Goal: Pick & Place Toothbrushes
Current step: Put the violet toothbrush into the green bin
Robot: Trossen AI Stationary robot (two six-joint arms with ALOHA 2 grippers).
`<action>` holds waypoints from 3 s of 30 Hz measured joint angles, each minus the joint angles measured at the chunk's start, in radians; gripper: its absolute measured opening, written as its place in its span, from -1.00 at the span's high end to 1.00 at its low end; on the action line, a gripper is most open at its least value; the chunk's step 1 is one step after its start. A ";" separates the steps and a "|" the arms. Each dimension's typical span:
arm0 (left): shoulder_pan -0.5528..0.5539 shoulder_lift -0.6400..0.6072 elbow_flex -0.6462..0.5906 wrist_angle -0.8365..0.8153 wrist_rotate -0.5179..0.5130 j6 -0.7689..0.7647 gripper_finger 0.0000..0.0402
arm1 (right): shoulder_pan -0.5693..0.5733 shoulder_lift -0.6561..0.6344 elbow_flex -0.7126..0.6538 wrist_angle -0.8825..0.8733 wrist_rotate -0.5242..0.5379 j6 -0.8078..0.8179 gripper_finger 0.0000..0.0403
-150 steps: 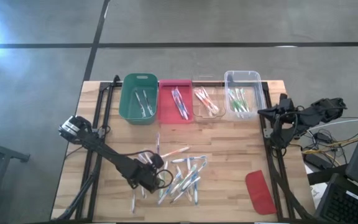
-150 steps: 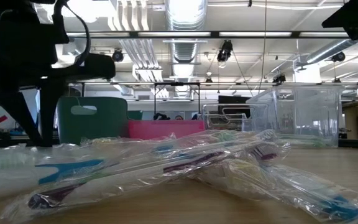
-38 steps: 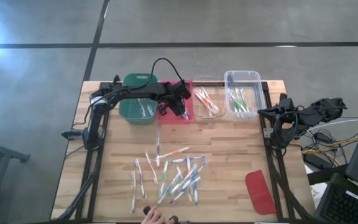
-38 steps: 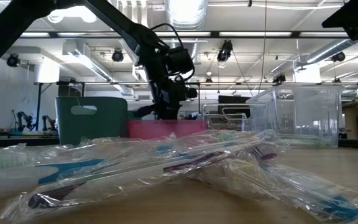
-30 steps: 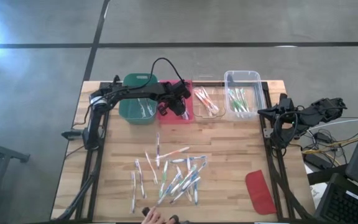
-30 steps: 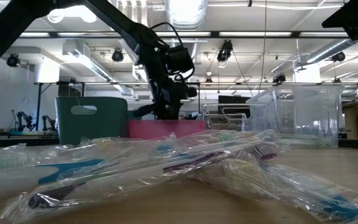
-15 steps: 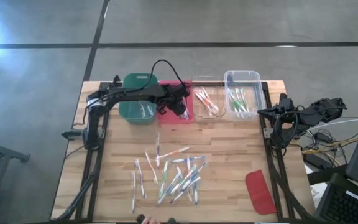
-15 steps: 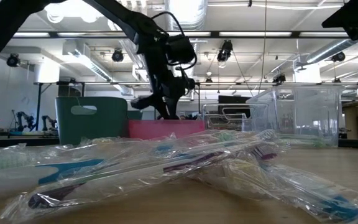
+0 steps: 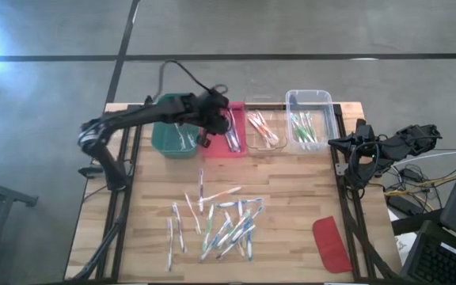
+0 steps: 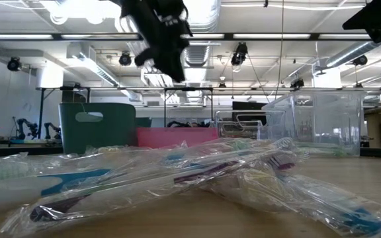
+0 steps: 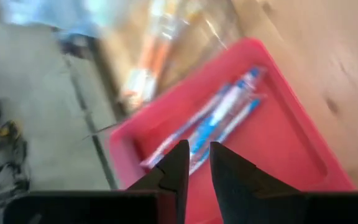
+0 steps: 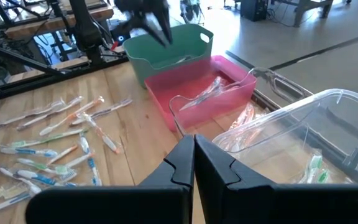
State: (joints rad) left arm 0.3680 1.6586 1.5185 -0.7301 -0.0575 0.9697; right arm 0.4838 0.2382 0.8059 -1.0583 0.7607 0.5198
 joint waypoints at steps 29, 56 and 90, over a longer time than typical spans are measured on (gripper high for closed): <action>-0.007 -0.448 0.000 -0.258 -0.013 -0.721 0.65 | 0.000 0.000 0.000 0.000 0.000 0.000 0.96; -0.158 -0.440 -0.087 -0.503 -0.013 -0.476 0.65 | 0.000 0.000 0.000 0.000 0.000 0.000 0.96; -0.845 -0.435 -0.526 -0.175 -0.177 -1.242 0.84 | 0.000 0.000 0.000 0.000 0.000 0.000 0.96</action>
State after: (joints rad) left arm -0.4765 1.2232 0.9921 -0.9049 -0.2341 -0.2722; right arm 0.4839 0.2379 0.8059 -1.0580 0.7605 0.5195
